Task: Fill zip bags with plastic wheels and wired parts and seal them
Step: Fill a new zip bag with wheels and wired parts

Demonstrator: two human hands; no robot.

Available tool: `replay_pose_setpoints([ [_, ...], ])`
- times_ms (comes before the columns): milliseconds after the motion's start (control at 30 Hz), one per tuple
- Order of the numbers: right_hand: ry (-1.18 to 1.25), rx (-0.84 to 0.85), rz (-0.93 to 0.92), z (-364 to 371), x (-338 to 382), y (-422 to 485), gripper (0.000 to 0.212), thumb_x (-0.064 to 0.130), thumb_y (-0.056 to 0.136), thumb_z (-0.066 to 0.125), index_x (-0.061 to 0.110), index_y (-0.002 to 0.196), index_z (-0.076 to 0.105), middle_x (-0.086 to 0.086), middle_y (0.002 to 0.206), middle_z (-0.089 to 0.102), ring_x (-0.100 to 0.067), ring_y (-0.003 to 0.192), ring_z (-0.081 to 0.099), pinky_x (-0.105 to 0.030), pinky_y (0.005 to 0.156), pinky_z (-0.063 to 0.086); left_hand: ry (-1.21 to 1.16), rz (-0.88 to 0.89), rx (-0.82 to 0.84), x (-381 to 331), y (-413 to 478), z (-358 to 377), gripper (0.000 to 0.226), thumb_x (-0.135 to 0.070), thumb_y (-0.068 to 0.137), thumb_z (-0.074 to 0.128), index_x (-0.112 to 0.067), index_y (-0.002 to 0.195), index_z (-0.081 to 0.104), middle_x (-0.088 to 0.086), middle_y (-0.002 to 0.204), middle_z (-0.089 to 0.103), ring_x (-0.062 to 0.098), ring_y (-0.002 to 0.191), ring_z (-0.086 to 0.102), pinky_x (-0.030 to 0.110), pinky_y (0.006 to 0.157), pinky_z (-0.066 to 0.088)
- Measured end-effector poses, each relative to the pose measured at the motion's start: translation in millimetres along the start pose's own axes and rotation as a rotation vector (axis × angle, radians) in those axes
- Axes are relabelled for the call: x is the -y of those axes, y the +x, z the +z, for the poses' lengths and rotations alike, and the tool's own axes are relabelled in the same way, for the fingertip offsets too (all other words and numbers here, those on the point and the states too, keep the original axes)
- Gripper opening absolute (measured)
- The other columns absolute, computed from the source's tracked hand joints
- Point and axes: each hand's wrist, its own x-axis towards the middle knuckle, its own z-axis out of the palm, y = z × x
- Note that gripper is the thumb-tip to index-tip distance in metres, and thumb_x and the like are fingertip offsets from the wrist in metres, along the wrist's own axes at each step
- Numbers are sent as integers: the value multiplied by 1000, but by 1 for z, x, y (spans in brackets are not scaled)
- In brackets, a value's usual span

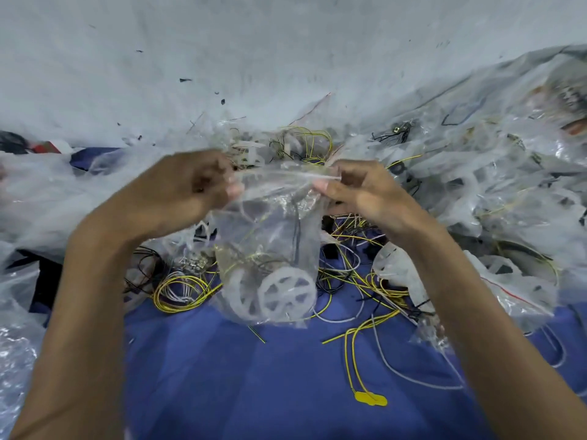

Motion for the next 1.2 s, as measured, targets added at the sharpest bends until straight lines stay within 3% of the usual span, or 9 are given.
replay_pose_setpoints([
  [100,299,-21,-111,3,3,-3,6,6,82,62,9,86,66,2,79,71,-12,76,66,-28,70,55,-16,138,-178,-10,-2,-10,14,-32,85,66,-33,74,58,-8,68,57,6,70,54,8,67,42],
  [200,513,167,-70,3,8,-4,20,13,80,54,6,97,63,0,81,70,-19,83,65,-42,83,54,-178,397,-357,-30,-3,-19,8,-35,86,62,-37,80,57,-2,72,51,6,67,46,18,61,36],
  [333,109,126,-102,10,11,-6,30,25,87,54,1,73,64,-16,71,65,-13,62,59,-19,65,47,37,119,-127,-16,-1,-2,6,-28,87,63,-32,83,59,-11,71,58,4,70,58,13,63,40],
  [433,224,49,-170,17,16,-2,34,24,88,51,13,58,63,0,61,59,-9,55,53,-14,60,45,-118,146,-252,-12,-2,-6,4,-39,82,66,-36,80,63,4,76,60,10,74,55,18,69,44],
  [567,169,95,-104,9,15,-3,28,34,87,52,22,72,72,14,83,68,-2,80,65,-19,69,52,-201,189,-316,-8,4,-6,3,-40,84,64,-39,85,62,-13,71,58,6,71,54,31,71,45],
  [800,-149,34,-62,2,5,-2,13,29,83,63,15,82,63,11,72,62,-1,68,60,-17,66,51,14,-72,-211,14,10,9,21,-48,87,53,-28,95,56,-15,98,52,4,97,51,16,80,38],
  [900,-143,-44,-64,1,2,0,11,24,89,60,18,80,62,10,74,62,-3,71,60,-24,68,52,-233,-232,-35,16,8,13,48,-61,75,53,-21,101,54,-5,105,56,12,96,61,32,84,49],
  [1000,-185,-112,-49,2,-1,3,19,24,90,58,29,72,62,12,73,63,-6,75,59,-39,82,50,-366,-232,79,17,5,17,29,-46,75,61,-22,91,57,-8,84,67,6,79,68,21,65,54],
  [1200,-87,52,50,-2,-8,3,11,15,87,62,20,96,60,7,94,65,-3,84,66,-21,70,54,-25,-150,-279,11,13,16,21,-16,85,68,-9,77,50,21,83,65,26,68,62,41,64,52],
])
